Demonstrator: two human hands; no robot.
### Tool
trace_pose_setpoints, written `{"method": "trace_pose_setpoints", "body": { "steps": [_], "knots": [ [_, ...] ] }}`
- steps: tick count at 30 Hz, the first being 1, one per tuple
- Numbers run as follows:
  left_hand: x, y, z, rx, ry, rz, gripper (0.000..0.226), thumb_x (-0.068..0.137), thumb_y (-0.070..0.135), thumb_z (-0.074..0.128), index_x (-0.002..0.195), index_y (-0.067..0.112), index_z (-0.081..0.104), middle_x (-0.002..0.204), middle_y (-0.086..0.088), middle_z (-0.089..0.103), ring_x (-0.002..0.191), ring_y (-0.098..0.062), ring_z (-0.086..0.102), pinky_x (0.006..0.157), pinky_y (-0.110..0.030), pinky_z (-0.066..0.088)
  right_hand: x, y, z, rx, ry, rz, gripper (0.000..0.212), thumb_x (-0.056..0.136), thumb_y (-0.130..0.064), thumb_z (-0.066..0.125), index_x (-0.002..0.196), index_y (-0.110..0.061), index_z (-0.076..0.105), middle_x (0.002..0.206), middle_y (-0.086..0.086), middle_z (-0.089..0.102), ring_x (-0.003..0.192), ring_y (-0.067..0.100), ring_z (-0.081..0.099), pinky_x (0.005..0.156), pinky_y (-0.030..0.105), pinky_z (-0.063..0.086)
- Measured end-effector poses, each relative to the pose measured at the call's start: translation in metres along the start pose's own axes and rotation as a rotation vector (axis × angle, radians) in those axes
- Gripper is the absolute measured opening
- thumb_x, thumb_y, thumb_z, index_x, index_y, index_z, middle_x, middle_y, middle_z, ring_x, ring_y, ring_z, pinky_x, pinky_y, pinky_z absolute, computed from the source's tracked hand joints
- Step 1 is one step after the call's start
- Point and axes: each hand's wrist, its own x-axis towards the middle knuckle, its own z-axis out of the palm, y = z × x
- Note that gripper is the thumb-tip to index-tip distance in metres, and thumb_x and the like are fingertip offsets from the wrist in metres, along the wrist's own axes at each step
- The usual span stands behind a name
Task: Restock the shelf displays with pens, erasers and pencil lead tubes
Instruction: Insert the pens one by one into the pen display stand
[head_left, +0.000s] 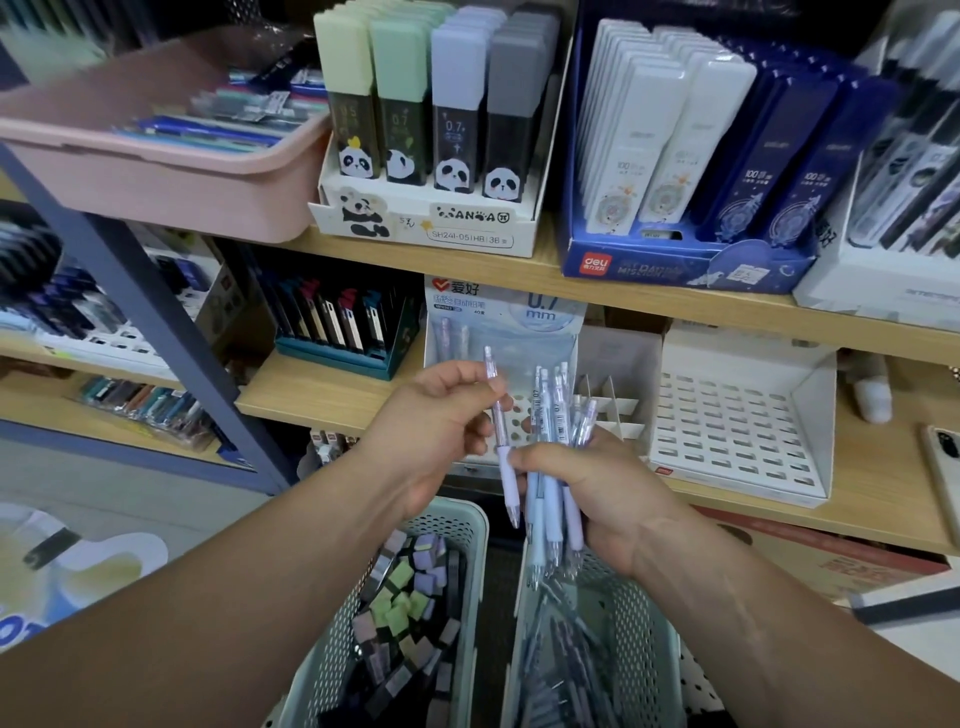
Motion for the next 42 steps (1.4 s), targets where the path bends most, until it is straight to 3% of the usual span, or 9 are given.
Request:
{"method": "trace_pose_setpoints", "body": {
  "steps": [6,9,11,17,24,27,32,39,42],
  "knots": [
    [0.013,0.015,-0.033,0.472,0.297,0.392,0.01,0.091,0.009,0.069,0.096,0.017,0.07,0.083,-0.003,0.074,0.079,-0.017,0.072,0.078,-0.034,0.058,0.007,0.002,-0.008,0.043,0.078,0.009,0.04,0.08,0.001,0.076,0.117,0.008,0.062,0.076,0.015,0.069,0.068,0.024,0.067,0.067,0.036,0.057],
    [0.019,0.017,-0.044,0.53,0.39,0.483,0.014,0.09,0.012,0.07,0.094,0.024,0.068,0.087,0.003,0.074,0.083,-0.009,0.071,0.075,-0.024,0.056,0.007,0.002,-0.011,0.06,0.08,-0.005,0.04,0.08,0.003,0.075,0.118,0.009,0.061,0.075,0.014,0.067,0.067,0.024,0.064,0.067,0.038,0.055],
    [0.023,0.017,-0.046,0.54,0.396,0.483,0.012,0.09,0.012,0.07,0.092,0.024,0.067,0.086,0.003,0.074,0.08,-0.006,0.07,0.07,-0.019,0.053,0.007,0.002,-0.012,0.062,0.077,-0.003,0.042,0.08,0.003,0.076,0.119,0.009,0.06,0.073,0.013,0.067,0.065,0.023,0.063,0.068,0.038,0.055],
    [0.036,0.009,-0.051,0.61,0.368,0.415,0.006,0.09,0.013,0.071,0.092,0.017,0.067,0.085,-0.002,0.073,0.076,-0.011,0.072,0.083,-0.042,0.06,0.008,0.001,-0.015,0.062,0.078,0.005,0.043,0.079,0.002,0.076,0.119,0.007,0.06,0.072,0.012,0.068,0.065,0.023,0.064,0.069,0.038,0.056],
    [0.037,0.011,-0.046,0.696,0.384,0.437,0.008,0.09,0.015,0.071,0.086,0.019,0.066,0.079,0.003,0.072,0.079,-0.021,0.071,0.078,-0.043,0.06,0.01,0.0,-0.019,0.037,0.085,0.001,0.03,0.08,0.002,0.074,0.108,0.0,0.064,0.07,0.009,0.069,0.07,0.023,0.065,0.083,0.046,0.056],
    [0.039,0.011,-0.045,0.731,0.374,0.449,0.008,0.09,0.014,0.071,0.087,0.019,0.066,0.079,0.002,0.072,0.077,-0.019,0.069,0.073,-0.036,0.058,0.009,-0.001,-0.02,0.041,0.079,0.005,0.028,0.079,0.002,0.075,0.105,-0.002,0.063,0.07,0.009,0.069,0.069,0.023,0.065,0.084,0.047,0.056],
    [0.04,0.006,-0.043,0.908,0.38,0.495,0.006,0.089,0.011,0.07,0.093,0.016,0.071,0.078,0.01,0.066,0.071,0.003,0.06,0.062,-0.005,0.042,0.006,-0.003,-0.022,0.055,0.06,0.018,0.028,0.079,0.003,0.075,0.104,-0.002,0.063,0.069,0.009,0.067,0.064,0.022,0.064,0.077,0.043,0.057],
    [0.048,0.002,-0.038,0.976,0.407,0.465,0.009,0.087,0.012,0.071,0.095,0.016,0.074,0.074,0.02,0.059,0.068,0.006,0.055,0.06,-0.009,0.037,-0.003,-0.008,-0.017,0.131,-0.029,0.05,0.034,0.081,0.005,0.073,0.113,-0.002,0.062,0.075,0.012,0.065,0.061,0.021,0.063,0.064,0.035,0.055],
    [0.053,0.0,-0.035,1.041,0.444,0.461,0.004,0.088,0.013,0.071,0.086,0.016,0.073,0.065,0.019,0.05,0.062,-0.005,0.052,0.058,-0.021,0.038,-0.007,-0.009,-0.015,0.148,-0.067,0.046,0.031,0.081,0.004,0.074,0.11,-0.004,0.063,0.076,0.013,0.064,0.062,0.022,0.063,0.063,0.034,0.053]
  ]
}}
